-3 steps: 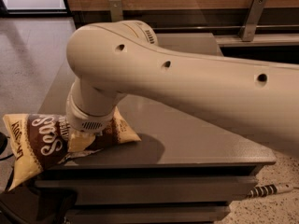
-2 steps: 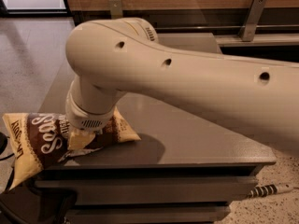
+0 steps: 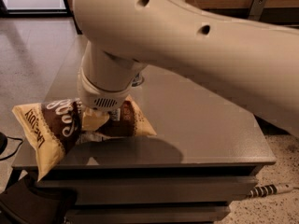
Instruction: Move brown chip bag near green rice chip bag
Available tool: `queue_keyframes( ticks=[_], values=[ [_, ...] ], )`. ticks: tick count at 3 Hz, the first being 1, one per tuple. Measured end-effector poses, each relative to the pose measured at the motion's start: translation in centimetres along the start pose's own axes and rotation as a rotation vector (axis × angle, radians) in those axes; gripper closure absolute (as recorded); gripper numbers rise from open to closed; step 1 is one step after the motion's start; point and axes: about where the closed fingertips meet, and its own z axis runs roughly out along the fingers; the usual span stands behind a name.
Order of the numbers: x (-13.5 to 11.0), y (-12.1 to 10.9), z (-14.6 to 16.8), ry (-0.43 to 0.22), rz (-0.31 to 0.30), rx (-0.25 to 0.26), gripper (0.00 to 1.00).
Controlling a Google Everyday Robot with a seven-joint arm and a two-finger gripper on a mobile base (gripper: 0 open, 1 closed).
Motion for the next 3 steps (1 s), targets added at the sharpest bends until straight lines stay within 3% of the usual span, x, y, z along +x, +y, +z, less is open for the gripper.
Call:
queue_keyframes(
  ticks=[1,2,3],
  values=[
    [0.4,-0.7,-4.9,0.070,0.010,0.053,1.00],
    [1.2,-1.8,-12.1,0.195,0.046,0.139,1.00],
    [2.0,-2.2,-14.4,0.235,0.051,0.169,1.00]
  ],
)
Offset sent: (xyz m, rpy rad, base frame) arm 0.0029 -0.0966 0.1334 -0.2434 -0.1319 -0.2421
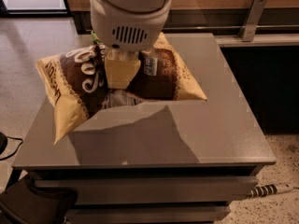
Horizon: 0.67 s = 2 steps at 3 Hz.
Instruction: Move brown chip bag near green rice chip bag
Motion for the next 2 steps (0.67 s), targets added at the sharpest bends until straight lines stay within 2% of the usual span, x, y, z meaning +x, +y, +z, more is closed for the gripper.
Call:
queue_keyframes(
  ticks=[2],
  values=[
    [0.05,-0.06,-0.06,0.001,0.000,0.002,1.00]
  ],
)
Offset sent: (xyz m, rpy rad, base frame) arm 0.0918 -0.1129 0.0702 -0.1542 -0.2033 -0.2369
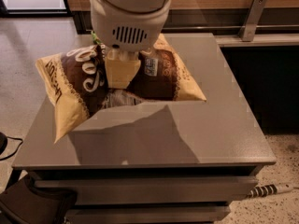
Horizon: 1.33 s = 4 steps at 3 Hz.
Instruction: Move brown chip bag near green rice chip bag
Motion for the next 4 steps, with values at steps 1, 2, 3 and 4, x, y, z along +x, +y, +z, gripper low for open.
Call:
queue_keyframes(
  ticks=[1,2,3,4],
  values=[
    [0.0,0.0,0.0,0.000,0.000,0.000,1.00],
    [3.6,-2.9,0.6,0.004,0.059,-0.014,1.00],
    [8.7,-6.7,2.7,0.016,0.138,-0.050,1.00],
    [17.1,-12.7,4.8,0.101,0.265,-0.061,1.00]
  ],
)
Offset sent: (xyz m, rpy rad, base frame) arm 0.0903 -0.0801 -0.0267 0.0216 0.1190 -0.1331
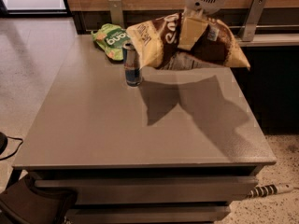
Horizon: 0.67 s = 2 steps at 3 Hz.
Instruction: Move brown chip bag near green rice chip bag
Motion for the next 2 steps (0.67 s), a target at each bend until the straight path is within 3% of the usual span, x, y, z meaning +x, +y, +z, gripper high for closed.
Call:
queue_keyframes(
  ticks=[1,2],
  values=[
    [3.0,-4.6,0.0,0.059,0.056,0.050,1.00],
    [5.6,-8.2,-2.6,0.105,0.105,0.149,1.00]
  ],
)
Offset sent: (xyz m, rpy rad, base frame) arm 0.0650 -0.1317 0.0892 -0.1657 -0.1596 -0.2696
